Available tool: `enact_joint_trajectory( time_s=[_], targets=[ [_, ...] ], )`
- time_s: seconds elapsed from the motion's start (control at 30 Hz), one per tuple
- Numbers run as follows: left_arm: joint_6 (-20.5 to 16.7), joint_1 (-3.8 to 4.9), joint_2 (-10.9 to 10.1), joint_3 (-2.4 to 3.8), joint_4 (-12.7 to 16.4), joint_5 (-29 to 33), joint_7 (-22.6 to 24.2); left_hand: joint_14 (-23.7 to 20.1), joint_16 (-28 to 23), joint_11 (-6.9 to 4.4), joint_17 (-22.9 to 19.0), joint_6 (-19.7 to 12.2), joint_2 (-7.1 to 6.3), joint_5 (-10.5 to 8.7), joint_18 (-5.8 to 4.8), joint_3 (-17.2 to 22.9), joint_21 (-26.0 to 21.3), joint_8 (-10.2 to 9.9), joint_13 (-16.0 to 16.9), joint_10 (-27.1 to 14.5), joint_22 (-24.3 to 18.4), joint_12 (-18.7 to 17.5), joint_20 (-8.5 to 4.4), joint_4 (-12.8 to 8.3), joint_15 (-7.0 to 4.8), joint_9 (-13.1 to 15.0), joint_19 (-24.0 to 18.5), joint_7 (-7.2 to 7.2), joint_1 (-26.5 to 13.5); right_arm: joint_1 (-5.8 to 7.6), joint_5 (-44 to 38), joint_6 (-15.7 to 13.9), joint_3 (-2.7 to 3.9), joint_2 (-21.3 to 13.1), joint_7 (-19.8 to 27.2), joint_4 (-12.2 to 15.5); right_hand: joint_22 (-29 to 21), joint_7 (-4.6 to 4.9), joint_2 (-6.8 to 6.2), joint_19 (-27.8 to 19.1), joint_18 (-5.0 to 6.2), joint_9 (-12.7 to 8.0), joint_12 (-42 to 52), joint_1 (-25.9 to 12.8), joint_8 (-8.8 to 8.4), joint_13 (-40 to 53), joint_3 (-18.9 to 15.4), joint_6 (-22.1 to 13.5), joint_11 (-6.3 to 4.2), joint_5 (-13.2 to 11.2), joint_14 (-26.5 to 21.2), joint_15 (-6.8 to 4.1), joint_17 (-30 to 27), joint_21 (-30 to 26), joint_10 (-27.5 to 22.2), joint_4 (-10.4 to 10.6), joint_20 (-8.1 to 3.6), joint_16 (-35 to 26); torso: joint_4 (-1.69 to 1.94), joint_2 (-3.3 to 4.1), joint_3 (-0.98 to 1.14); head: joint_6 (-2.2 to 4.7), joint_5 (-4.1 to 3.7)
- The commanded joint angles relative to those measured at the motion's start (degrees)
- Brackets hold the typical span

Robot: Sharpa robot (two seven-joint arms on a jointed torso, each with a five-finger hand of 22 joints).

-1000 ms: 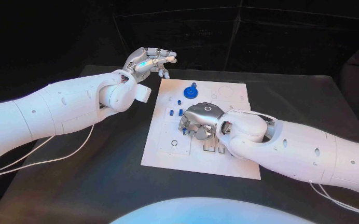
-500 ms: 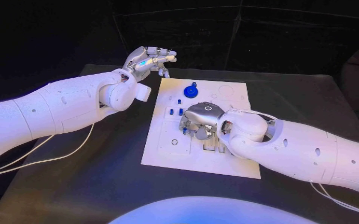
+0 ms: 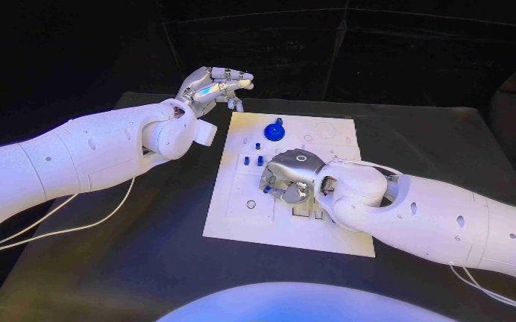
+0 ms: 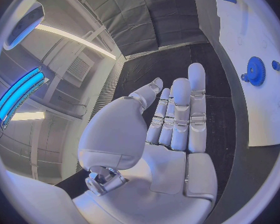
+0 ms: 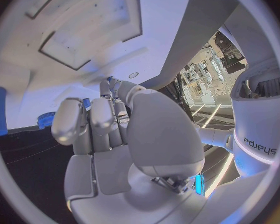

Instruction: Assemble the parts on the task board

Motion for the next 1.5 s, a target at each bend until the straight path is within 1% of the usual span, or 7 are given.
enact_joint_trajectory(
  time_s=[0.03, 0.27, 0.43, 0.6, 0.93, 1.1, 1.5],
  targets=[
    [1.0, 0.10, 0.1, 0.02, -0.1, 0.2, 0.0, -0.4, 0.0, 0.10, 0.0, -0.5, -0.05, 0.27, 0.77, 0.0, -0.3, 0.2, 0.0, -0.5, -0.1, 0.3, 0.38, -0.3, -0.20, 0.0, -0.1, -0.09, 0.5, 0.09, -0.4, -0.3, 0.01, 0.0, 0.5, 0.1, 0.1, 0.51, -0.03, 0.2, -1.06, 0.1, -0.2, -0.7, 0.11, -0.1, 0.2, 0.1, 0.53, 0.5, 1.5, -0.11, 0.0, 0.3, 0.0, -0.1, 0.28, 0.3, 0.01, -0.01, -0.06, -0.01, -0.04],
    [1.1, 0.10, 0.1, 0.02, -0.1, 0.2, -0.2, -0.4, 0.0, 0.10, -0.1, -0.5, -0.05, 0.26, 0.77, -0.1, -0.4, 0.2, 0.0, -0.5, -0.1, 0.3, 0.38, -0.3, -0.20, 0.0, -0.1, -0.09, 0.5, 0.09, -0.5, 1.0, 0.02, 0.3, -0.7, -0.3, -0.3, 0.73, -0.25, -0.1, -0.98, 0.0, -0.7, -1.5, -0.33, -0.3, 0.2, -0.5, 0.75, 0.3, 1.3, 0.06, -0.4, 0.2, -0.6, -0.2, 0.40, 0.0, 0.00, -0.02, -0.09, -0.08, -0.08],
    [1.2, 0.10, 0.1, 0.02, -0.1, 0.2, -0.3, -0.4, 0.0, 0.11, -0.1, -0.5, -0.07, 0.24, 0.77, -0.1, -0.4, 0.3, 0.0, -0.5, -0.1, 0.4, 0.39, -0.3, -0.19, 0.1, -0.1, -0.09, 0.4, 0.10, -0.5, 1.6, 0.02, 0.7, -1.4, -0.7, -1.2, 1.65, -0.79, -0.8, -0.84, -0.4, -2.3, -3.1, -1.07, -1.1, 0.4, -3.2, 1.78, 0.1, 0.9, 0.83, -1.6, -0.4, -3.6, -0.1, 1.03, -0.7, 0.07, 0.04, -0.12, -0.11, -0.08],
    [1.3, 0.10, 0.1, 0.02, -0.1, 0.2, -0.4, -0.4, 0.0, 0.11, -0.1, -0.5, -0.07, 0.24, 0.77, -0.1, -0.4, 0.3, 0.0, -0.5, -0.1, 0.4, 0.39, -0.3, -0.19, 0.1, -0.1, -0.09, 0.4, 0.10, -0.6, 2.3, 0.02, 1.1, -1.8, -1.0, -1.8, 1.95, -1.07, -1.2, -0.72, -0.3, -2.9, -3.8, -0.94, -1.5, 0.5, -3.8, 2.23, 0.0, 0.6, 1.19, -2.2, -0.8, -5.0, -0.1, 1.42, -1.1, 0.07, 0.06, -0.06, -0.36, 0.02],
    [1.4, 0.10, 0.1, 0.02, -0.2, 0.2, -0.4, -0.4, 0.0, 0.11, -0.1, -0.5, -0.07, 0.24, 0.77, -0.1, -0.4, 0.3, 0.0, -0.5, -0.1, 0.4, 0.39, -0.3, -0.19, 0.1, -0.1, -0.09, 0.4, 0.10, -0.5, 2.8, 0.02, 1.3, -1.7, -1.1, -1.9, 1.98, -1.16, -1.2, -0.69, -0.3, -3.0, -4.1, -0.80, -1.5, 0.4, -3.7, 2.30, -0.1, 0.5, 1.29, -2.5, -0.8, -5.2, -0.1, 1.56, -1.2, -0.01, -0.02, -0.05, -0.56, 0.06],
    [1.4, 0.10, 0.1, 0.02, -0.2, 0.2, -0.5, -0.4, 0.0, 0.11, -0.1, -0.5, -0.07, 0.24, 0.77, -0.1, -0.4, 0.3, 0.0, -0.5, -0.1, 0.4, 0.39, -0.3, -0.19, 0.1, -0.1, -0.09, 0.4, 0.10, -0.3, 2.6, 0.02, 1.3, -1.4, -0.8, -1.5, 1.77, -0.99, -1.1, -0.70, -0.2, -2.2, -4.1, -0.64, -1.3, 0.4, -3.5, 2.00, 0.0, 0.6, 1.14, -2.4, -0.6, -4.1, -0.4, 1.59, -1.0, 0.02, -0.02, -0.02, -0.59, 0.06],
    [1.5, 0.10, 0.1, 0.02, -0.3, 0.2, -0.6, -0.4, 0.0, 0.11, -0.1, -0.5, -0.07, 0.24, 0.77, -0.1, -0.4, 0.3, 0.0, -0.5, -0.1, 0.4, 0.39, -0.3, -0.19, 0.1, -0.1, -0.09, 0.4, 0.10, 0.3, 1.9, 0.01, 0.9, -1.0, 0.2, -1.8, 1.49, -1.69, -1.3, -0.64, -0.4, -2.0, -5.2, -1.08, -1.5, -0.3, -5.6, 1.90, 0.2, 0.5, 1.04, -2.7, -0.8, -4.4, -0.6, 1.47, -1.1, -0.02, -0.06, -0.02, -0.61, 0.04]
  ],
)
